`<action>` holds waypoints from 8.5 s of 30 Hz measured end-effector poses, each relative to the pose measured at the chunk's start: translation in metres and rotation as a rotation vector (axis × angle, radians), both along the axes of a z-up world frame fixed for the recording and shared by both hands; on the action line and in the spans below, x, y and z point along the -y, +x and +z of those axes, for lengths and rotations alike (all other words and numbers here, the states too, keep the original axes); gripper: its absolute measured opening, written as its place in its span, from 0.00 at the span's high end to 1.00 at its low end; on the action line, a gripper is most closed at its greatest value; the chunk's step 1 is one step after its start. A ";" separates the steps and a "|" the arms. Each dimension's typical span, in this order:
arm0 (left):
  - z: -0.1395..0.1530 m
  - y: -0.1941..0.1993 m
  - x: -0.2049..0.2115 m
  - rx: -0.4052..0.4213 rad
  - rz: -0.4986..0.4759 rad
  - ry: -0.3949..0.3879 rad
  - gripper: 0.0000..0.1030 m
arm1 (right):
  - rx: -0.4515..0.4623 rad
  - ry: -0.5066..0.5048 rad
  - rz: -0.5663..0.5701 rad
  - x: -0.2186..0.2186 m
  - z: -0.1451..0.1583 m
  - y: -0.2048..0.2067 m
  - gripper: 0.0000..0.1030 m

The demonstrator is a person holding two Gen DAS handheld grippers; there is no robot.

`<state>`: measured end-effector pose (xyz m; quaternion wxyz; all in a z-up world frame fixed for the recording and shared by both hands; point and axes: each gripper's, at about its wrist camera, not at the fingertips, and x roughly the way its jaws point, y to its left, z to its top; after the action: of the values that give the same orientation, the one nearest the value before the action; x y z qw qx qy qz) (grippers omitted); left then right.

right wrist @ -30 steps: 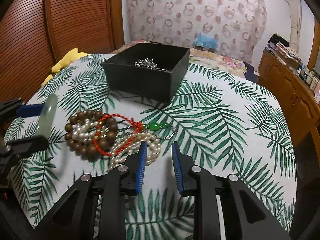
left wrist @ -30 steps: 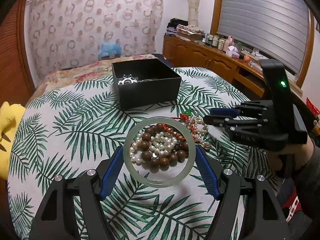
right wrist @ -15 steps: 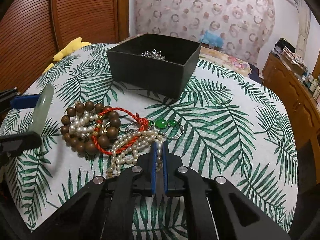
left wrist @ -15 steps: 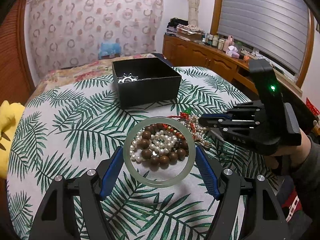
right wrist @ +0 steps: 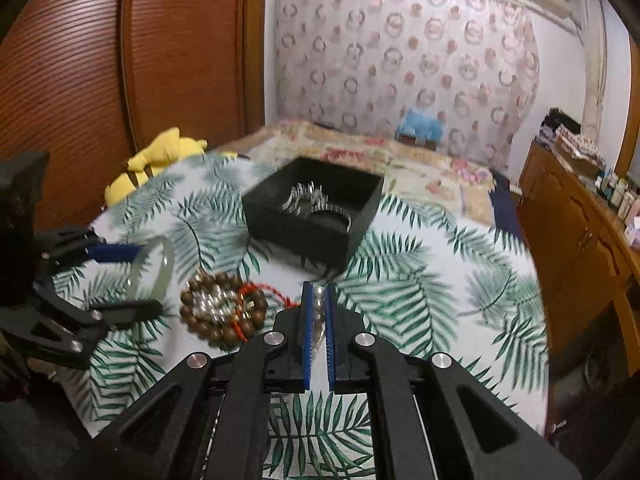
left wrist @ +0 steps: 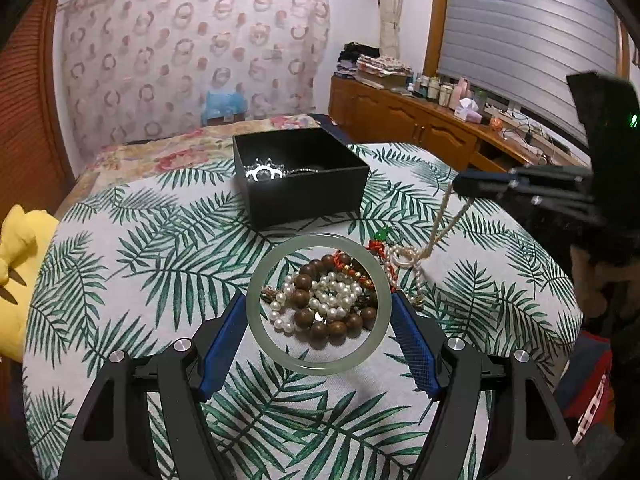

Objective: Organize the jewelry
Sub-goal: 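Lift the jade bangle with the left tool while the right tool grasps the pearl strand, then carry the jade bangle into the box with the left tool while the right tool lowers the pearls in, then withdraw both open tools from the box back toward the jewelry pile, then grasp the brown wooden bead bracelet with the left tool and lift it, then carry the bead bracelet over the black box with the left tool and release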

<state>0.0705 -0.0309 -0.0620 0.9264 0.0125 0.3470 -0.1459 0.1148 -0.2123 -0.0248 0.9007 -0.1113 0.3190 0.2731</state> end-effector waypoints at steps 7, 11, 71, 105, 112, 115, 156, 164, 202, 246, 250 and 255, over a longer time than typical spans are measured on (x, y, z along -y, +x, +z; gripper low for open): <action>0.015 -0.004 -0.002 0.037 0.003 0.003 0.33 | 0.088 0.000 0.002 0.002 0.044 -0.008 0.94; 0.027 -0.005 -0.008 0.063 0.013 -0.001 0.33 | 0.120 0.006 -0.001 0.003 0.063 -0.008 0.94; 0.054 0.120 -0.003 0.067 0.037 0.109 0.33 | -0.044 0.063 -0.054 -0.056 0.061 0.164 0.93; 0.027 0.142 0.030 0.027 0.025 0.161 0.29 | -0.138 0.124 -0.049 0.013 -0.026 0.095 0.89; 0.030 0.089 0.016 0.047 -0.003 0.131 0.29 | -0.136 0.141 -0.041 0.007 -0.038 0.062 0.90; 0.030 0.074 0.006 0.041 -0.003 0.104 0.29 | -0.142 0.172 -0.048 0.010 -0.040 0.046 0.89; -0.028 0.045 -0.007 -0.133 -0.034 -0.021 0.80 | -0.126 0.087 -0.058 0.002 -0.079 -0.030 0.75; -0.035 0.049 -0.007 -0.147 -0.037 -0.026 0.88 | -0.123 0.081 -0.054 0.001 -0.079 -0.031 0.75; 0.049 -0.018 -0.026 0.102 -0.038 -0.123 0.88 | -0.157 -0.075 0.089 -0.058 -0.073 0.001 0.75; 0.078 0.065 -0.022 0.124 -0.037 -0.064 0.88 | 0.037 0.048 0.087 -0.039 0.017 0.095 0.97; 0.088 0.080 -0.020 0.133 -0.043 -0.055 0.88 | 0.035 0.070 0.089 -0.044 0.020 0.117 0.97; 0.094 0.101 -0.014 0.141 -0.055 -0.035 0.88 | -0.034 0.080 0.109 -0.053 0.001 0.143 0.96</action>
<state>0.1715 -0.0166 0.0322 0.9443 0.0160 0.2775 -0.1762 0.2575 -0.1591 -0.0234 0.8826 -0.0876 0.3167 0.3362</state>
